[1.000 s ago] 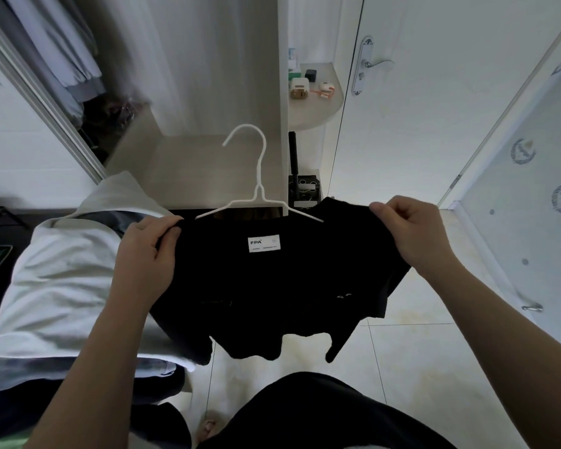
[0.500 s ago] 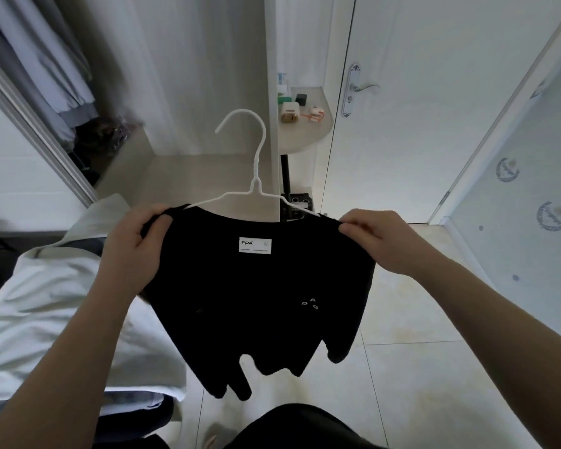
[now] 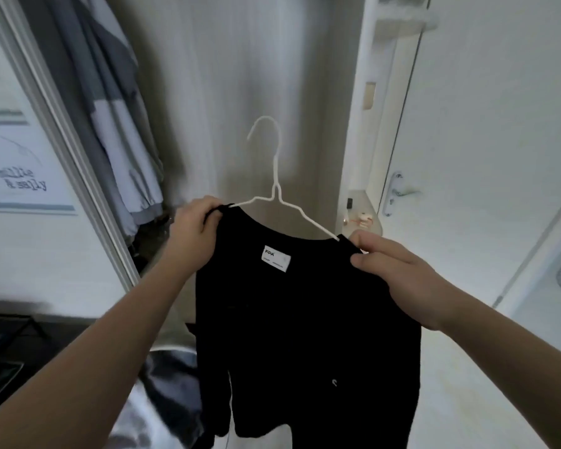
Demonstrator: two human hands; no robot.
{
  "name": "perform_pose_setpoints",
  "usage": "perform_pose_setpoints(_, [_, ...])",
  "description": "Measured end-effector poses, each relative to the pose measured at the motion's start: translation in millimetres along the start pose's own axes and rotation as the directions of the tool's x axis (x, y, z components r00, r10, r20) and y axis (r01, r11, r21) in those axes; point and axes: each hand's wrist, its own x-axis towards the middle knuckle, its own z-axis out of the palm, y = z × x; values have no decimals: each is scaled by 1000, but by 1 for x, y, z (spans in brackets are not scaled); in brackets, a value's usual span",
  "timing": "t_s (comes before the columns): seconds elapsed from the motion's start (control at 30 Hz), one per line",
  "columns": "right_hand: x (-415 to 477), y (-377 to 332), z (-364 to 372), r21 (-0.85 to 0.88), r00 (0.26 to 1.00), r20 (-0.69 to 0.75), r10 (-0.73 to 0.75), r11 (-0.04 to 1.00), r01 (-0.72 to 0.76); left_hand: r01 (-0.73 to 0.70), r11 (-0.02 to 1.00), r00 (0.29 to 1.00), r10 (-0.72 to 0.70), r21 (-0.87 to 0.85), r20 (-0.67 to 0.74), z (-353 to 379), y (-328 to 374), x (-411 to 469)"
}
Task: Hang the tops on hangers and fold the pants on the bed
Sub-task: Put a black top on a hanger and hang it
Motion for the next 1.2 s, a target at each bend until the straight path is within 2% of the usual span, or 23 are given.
perform_pose_setpoints(0.27, [110,-66,2,67,970,-229,-84,993,102,-90,996,996,89,-14,-8,-49,-20,135])
perform_pose_setpoints(0.47, [209,-128,5,-37,884,-408,-228,972,233,-196,970,981,194,-145,-29,-83,-15,200])
perform_pose_setpoints(0.63, [296,-192,4,-89,827,-490,-276,960,267,-247,923,967,252,-296,-21,-109,5,249])
perform_pose_setpoints(0.77, [363,-245,-5,-153,761,-561,-326,944,292,-261,910,962,271,-322,-13,-126,15,285])
perform_pose_setpoints(0.93, [443,-294,-28,-147,780,-531,-331,943,299,-261,924,965,248,-280,-81,-128,9,326])
perform_pose_setpoints(1.03, [484,-321,-43,-164,755,-545,-364,930,329,-256,937,965,235,-238,-115,-124,5,351])
perform_pose_setpoints(1.2, [543,-353,-65,-242,731,-501,-463,886,396,-157,987,982,159,31,-99,-106,13,396])
